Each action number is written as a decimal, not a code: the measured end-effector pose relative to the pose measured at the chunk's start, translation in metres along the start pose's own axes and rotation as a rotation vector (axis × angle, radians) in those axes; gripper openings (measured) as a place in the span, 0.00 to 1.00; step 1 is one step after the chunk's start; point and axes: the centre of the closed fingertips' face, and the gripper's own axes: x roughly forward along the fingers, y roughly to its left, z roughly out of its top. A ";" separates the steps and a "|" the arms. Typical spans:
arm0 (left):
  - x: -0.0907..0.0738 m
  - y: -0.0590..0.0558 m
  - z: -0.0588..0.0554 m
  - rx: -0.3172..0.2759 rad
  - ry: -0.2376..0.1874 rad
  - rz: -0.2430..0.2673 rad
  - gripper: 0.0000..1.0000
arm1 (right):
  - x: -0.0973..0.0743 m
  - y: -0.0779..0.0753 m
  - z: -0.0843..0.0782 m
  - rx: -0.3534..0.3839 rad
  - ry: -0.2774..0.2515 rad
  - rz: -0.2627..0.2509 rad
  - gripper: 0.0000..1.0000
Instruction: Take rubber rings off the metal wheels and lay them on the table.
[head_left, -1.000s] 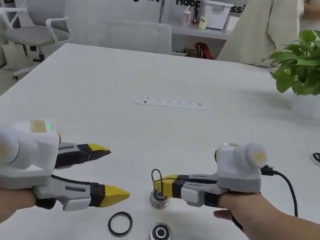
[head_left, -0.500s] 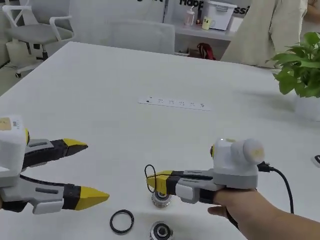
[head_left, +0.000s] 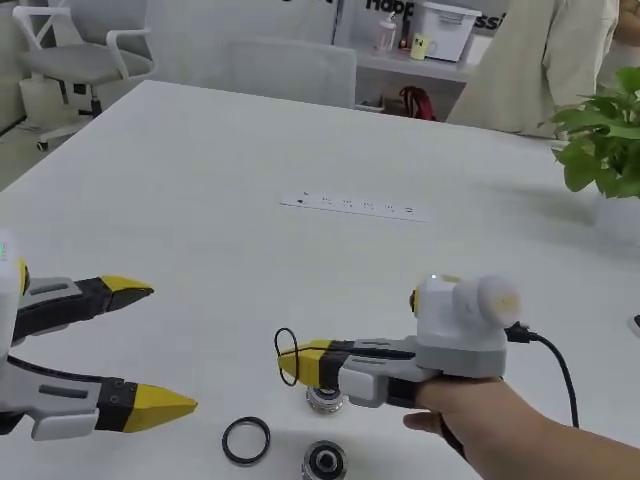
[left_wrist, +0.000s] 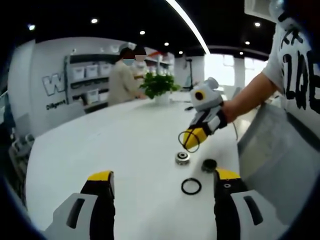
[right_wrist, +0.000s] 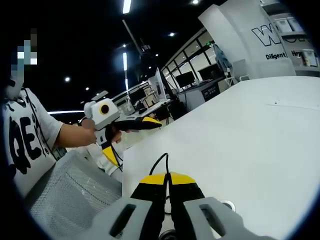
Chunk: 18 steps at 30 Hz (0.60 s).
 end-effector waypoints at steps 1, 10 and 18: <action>-0.002 0.001 -0.001 -0.002 0.000 0.004 0.83 | 0.001 0.001 0.000 0.000 0.000 0.004 0.00; -0.010 0.001 -0.008 0.004 0.017 0.013 0.87 | 0.007 0.008 -0.002 -0.004 0.010 0.022 0.00; -0.012 -0.002 -0.017 0.015 0.044 0.007 0.89 | 0.015 0.014 -0.012 0.006 0.041 0.041 0.00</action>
